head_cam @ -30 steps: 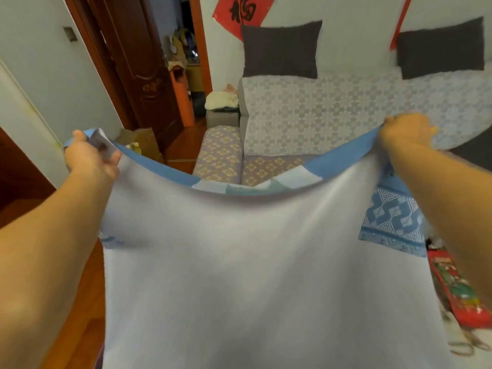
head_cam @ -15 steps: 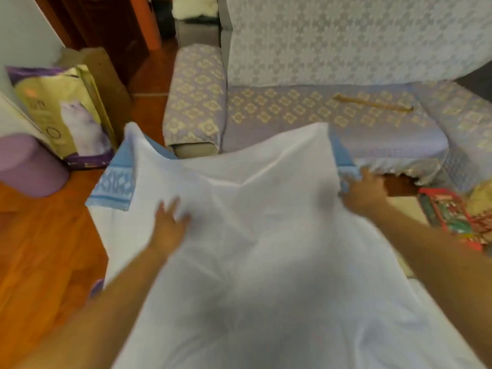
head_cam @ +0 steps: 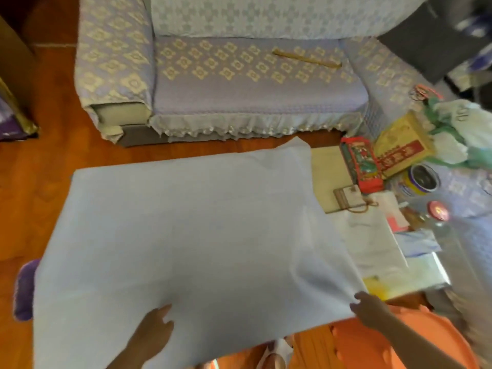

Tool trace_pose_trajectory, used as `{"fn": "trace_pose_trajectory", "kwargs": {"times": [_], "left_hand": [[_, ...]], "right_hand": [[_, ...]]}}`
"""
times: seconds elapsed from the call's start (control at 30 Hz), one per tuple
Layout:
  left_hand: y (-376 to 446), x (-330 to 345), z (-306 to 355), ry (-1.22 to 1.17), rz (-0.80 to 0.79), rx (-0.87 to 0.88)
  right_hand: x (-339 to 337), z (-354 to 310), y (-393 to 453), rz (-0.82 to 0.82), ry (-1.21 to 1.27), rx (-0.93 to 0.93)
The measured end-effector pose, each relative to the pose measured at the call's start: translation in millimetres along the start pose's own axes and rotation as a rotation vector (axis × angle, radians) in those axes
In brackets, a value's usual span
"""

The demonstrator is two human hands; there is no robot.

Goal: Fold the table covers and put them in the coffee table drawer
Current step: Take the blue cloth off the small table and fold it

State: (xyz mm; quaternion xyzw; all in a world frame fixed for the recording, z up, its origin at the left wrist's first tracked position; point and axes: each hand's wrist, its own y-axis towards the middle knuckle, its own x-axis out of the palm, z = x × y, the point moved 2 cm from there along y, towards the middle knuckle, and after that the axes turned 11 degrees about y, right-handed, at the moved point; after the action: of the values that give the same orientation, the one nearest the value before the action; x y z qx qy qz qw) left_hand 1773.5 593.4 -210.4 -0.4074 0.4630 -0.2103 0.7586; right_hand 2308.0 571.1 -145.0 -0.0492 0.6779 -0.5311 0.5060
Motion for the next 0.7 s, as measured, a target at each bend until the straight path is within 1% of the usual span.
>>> {"fn": "trace_pose_trajectory", "kwargs": {"times": [0.1,0.17,0.27,0.37,0.43,0.5,0.57,0.6,0.63,0.7], "left_hand": [[-5,10,43,0.007,0.053,-0.008],[-17,24,71,0.006,0.050,-0.007],[-36,72,119,-0.001,0.022,-0.021],[-60,131,170,-0.047,0.038,-0.036],[-68,162,206,-0.047,0.038,-0.027],[-65,185,246,-0.043,0.030,-0.014],[-58,199,289,-0.032,0.041,0.039],[-52,201,313,-0.015,0.059,0.084],[-44,199,339,0.002,0.086,0.140],[-23,190,397,0.049,0.144,0.260]], "right_hand": [[-29,40,11,0.101,0.213,0.010],[-35,60,27,0.112,0.299,0.018],[-39,91,68,0.047,0.412,0.010],[-32,105,129,0.072,0.583,-0.009],[-15,108,158,0.030,0.647,-0.019],[5,112,176,-0.026,0.714,-0.076],[18,118,187,-0.026,0.739,-0.131],[23,121,189,-0.064,0.731,-0.155],[26,122,187,-0.134,0.705,-0.192],[26,119,173,-0.333,0.727,-0.329]]}}
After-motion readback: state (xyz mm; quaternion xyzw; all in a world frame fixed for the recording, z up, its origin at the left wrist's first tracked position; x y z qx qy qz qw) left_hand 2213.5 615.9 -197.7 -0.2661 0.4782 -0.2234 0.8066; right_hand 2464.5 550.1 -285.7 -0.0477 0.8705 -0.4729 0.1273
